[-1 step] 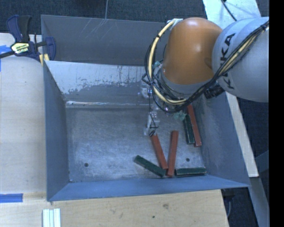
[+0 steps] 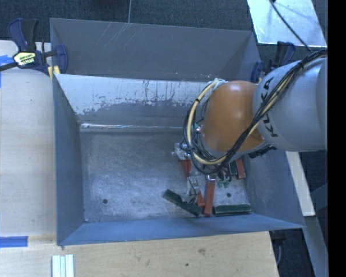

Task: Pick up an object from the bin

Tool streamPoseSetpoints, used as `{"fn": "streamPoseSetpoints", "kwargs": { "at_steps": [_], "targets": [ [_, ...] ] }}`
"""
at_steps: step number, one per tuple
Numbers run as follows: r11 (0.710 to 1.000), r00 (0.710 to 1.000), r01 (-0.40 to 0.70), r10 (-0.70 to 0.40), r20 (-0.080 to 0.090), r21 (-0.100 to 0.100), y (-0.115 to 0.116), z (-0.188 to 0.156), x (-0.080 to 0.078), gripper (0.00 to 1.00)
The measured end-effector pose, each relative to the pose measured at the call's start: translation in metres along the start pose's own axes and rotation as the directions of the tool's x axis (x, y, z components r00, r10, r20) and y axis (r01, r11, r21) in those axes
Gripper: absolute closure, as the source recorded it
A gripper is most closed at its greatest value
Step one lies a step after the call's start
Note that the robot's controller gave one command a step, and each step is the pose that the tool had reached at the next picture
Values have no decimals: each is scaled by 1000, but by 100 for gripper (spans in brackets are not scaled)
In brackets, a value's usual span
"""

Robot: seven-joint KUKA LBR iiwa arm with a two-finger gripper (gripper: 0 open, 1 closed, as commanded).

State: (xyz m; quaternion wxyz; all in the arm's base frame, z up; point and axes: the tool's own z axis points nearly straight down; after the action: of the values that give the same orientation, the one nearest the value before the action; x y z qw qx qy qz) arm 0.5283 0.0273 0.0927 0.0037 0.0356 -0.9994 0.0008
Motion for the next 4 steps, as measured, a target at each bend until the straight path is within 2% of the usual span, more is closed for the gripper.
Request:
{"fn": "streamPoseSetpoints", "kwargs": {
  "at_steps": [1,2,3,4],
  "targets": [
    [961,961,277,-277,9,4,-61,-20,15,0],
    [738,738,674,-674,12,7,-56,6,-3,0],
    [564,564,825,-826,9,9,-93,21,-79,0],
    [565,565,825,-825,12,11,-91,15,-82,100]
  ]
}}
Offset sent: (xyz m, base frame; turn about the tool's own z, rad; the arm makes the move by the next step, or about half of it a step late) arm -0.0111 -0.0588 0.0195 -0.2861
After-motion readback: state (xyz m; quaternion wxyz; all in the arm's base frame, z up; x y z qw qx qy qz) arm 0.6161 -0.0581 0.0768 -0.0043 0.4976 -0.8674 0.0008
